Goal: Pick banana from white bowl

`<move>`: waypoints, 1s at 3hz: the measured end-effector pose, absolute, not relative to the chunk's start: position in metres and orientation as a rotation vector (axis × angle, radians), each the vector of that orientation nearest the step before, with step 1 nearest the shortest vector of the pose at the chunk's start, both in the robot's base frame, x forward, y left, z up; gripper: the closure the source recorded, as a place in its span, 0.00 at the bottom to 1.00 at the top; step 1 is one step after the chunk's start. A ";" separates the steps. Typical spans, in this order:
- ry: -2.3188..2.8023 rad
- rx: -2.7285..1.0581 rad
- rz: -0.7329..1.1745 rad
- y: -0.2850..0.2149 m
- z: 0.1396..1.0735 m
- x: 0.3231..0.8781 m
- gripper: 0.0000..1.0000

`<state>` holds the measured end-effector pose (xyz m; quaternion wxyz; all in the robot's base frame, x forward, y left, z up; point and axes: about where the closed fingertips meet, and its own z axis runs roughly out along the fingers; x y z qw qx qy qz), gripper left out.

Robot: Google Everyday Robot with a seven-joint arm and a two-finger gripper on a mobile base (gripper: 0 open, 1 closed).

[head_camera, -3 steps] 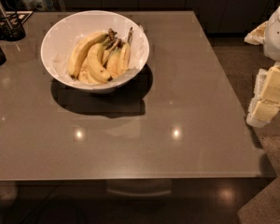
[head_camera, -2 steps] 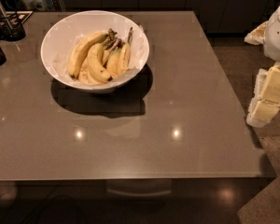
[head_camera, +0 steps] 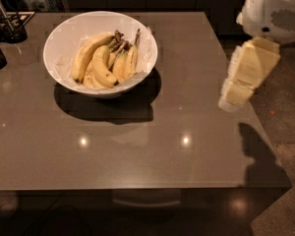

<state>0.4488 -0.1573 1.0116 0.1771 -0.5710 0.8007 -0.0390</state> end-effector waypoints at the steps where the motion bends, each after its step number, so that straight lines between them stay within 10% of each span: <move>1: 2.235 -1.636 -0.170 -0.110 1.034 0.457 0.00; 3: 2.208 -1.625 -0.127 -0.079 1.033 0.469 0.00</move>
Offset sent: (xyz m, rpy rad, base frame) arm 0.0057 0.0364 0.0147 -0.0346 -0.0098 0.0102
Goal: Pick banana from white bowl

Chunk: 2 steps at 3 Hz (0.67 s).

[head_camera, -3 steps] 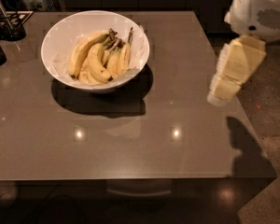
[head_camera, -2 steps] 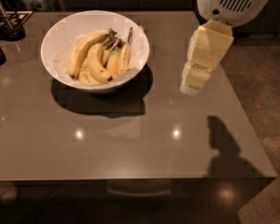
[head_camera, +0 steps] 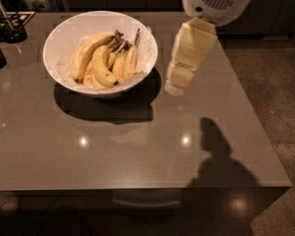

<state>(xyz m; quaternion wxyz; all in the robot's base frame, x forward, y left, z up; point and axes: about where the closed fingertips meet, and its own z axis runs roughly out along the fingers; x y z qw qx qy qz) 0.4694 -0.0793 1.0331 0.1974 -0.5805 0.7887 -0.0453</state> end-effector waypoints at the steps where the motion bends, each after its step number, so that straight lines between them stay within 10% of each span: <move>1: 2.191 -1.635 -0.126 -0.048 1.031 0.486 0.00; 2: 2.164 -1.722 -0.120 -0.019 1.020 0.502 0.00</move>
Offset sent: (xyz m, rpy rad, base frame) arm 0.0511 0.0910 -0.0396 -0.0812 0.0963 0.1489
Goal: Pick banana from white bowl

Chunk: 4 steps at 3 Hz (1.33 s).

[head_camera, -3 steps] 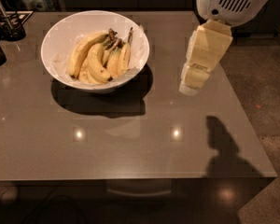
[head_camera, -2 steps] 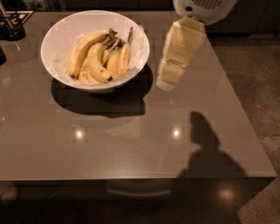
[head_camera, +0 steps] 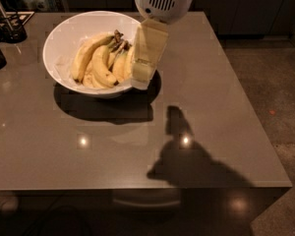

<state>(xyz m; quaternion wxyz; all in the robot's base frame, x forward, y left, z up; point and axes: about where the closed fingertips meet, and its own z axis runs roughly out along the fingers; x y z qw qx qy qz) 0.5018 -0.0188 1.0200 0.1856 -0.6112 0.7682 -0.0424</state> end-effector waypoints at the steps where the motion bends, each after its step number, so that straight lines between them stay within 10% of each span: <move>1: 2.147 -1.713 -0.121 -0.016 1.023 0.503 0.00; 4: 2.103 -1.744 -0.031 0.076 0.996 0.557 0.00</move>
Offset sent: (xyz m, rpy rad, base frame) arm 0.0112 0.0321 -0.0132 0.0340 0.0040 0.0559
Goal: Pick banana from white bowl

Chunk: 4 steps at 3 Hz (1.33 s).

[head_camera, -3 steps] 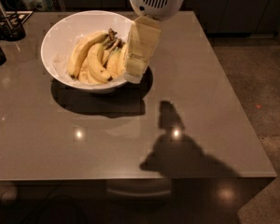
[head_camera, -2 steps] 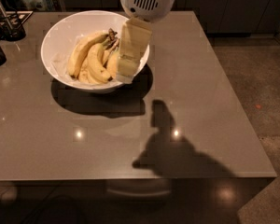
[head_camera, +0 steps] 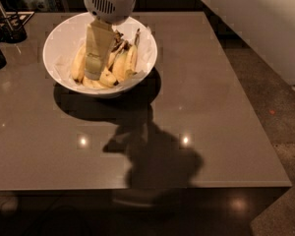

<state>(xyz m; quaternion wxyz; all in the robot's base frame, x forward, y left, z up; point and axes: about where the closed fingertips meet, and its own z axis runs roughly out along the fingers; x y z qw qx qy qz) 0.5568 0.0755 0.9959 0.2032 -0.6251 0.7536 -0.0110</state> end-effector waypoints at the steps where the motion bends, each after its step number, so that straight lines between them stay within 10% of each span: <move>1: 2.171 -1.637 0.026 0.075 0.989 0.569 0.00; 4: 2.410 -1.385 0.171 0.102 0.960 0.602 0.01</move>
Offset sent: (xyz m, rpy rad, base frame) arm 0.0509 0.0170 -0.0246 0.1808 0.1446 -0.3366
